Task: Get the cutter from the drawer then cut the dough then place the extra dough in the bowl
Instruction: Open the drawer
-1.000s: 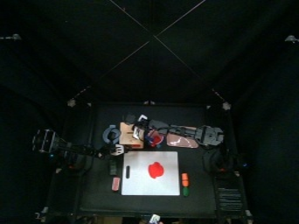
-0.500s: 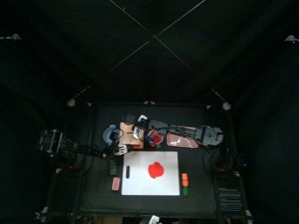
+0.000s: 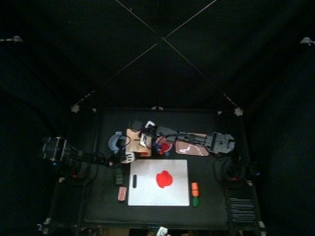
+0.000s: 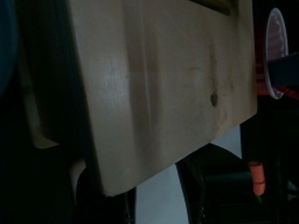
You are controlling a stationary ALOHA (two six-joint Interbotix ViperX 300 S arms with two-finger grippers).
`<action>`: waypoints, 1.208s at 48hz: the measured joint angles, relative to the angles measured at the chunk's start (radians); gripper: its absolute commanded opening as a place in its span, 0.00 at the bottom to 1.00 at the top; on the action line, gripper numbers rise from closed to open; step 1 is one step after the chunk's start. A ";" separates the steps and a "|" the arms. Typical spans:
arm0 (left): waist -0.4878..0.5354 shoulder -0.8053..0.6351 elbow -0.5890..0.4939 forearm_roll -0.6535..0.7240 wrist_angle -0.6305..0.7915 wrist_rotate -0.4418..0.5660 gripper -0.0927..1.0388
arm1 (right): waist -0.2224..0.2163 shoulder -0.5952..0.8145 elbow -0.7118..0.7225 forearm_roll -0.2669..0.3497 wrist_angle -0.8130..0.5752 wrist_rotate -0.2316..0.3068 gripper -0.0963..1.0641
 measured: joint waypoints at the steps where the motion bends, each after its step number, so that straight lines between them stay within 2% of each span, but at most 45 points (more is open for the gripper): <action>1: -0.008 -0.002 0.000 -0.008 -0.002 0.000 0.62 | 0.000 0.000 -0.002 0.000 0.000 0.000 0.12; 37: -0.244 -0.002 -0.008 -0.155 -0.017 0.000 0.62 | 0.000 0.000 0.003 0.000 -0.002 0.000 0.12; 58: -0.308 0.002 -0.014 -0.202 -0.029 0.002 0.64 | 0.000 0.000 0.005 0.000 -0.006 0.002 0.12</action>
